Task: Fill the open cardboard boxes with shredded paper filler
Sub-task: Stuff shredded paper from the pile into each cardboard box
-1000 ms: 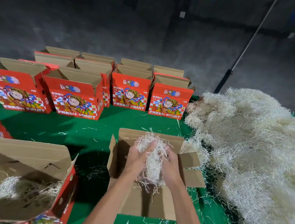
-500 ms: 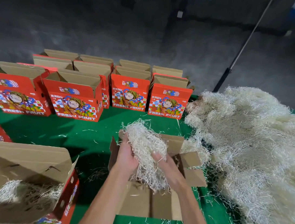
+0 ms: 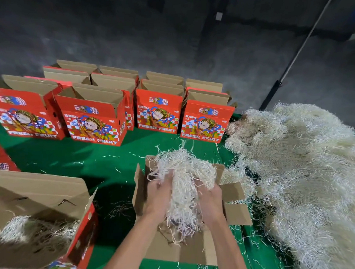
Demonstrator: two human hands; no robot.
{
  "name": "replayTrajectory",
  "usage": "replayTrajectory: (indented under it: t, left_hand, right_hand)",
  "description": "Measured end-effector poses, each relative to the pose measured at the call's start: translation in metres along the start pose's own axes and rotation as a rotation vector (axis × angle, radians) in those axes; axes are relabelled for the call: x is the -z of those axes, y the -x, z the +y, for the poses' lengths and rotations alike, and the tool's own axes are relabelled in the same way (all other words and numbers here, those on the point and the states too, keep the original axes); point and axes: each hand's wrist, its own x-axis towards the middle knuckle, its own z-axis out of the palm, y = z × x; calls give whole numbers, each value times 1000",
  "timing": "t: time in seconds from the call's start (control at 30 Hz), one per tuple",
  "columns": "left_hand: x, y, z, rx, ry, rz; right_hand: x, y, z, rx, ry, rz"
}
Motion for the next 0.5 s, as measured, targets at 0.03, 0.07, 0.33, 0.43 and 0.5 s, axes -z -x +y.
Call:
replayTrajectory:
  t: [0.03,0.07,0.33,0.43,0.5]
  left_hand:
    - [6,-6,2,1,94,47]
    - [12,-13,3,10,193,68]
    - [10,-25,3,74,379,91]
    - [3,-16,3,104,429,85]
    - [-12,-5,-4,88,274,22]
  right_hand:
    - [8,-4,2,-32,3,18]
    - [15,-7,4,-62,6,45]
    - [19,0,5,-85,-251,88]
    - [9,2,4,-81,-300,177]
    - [-11,5,5,-9,-154,138]
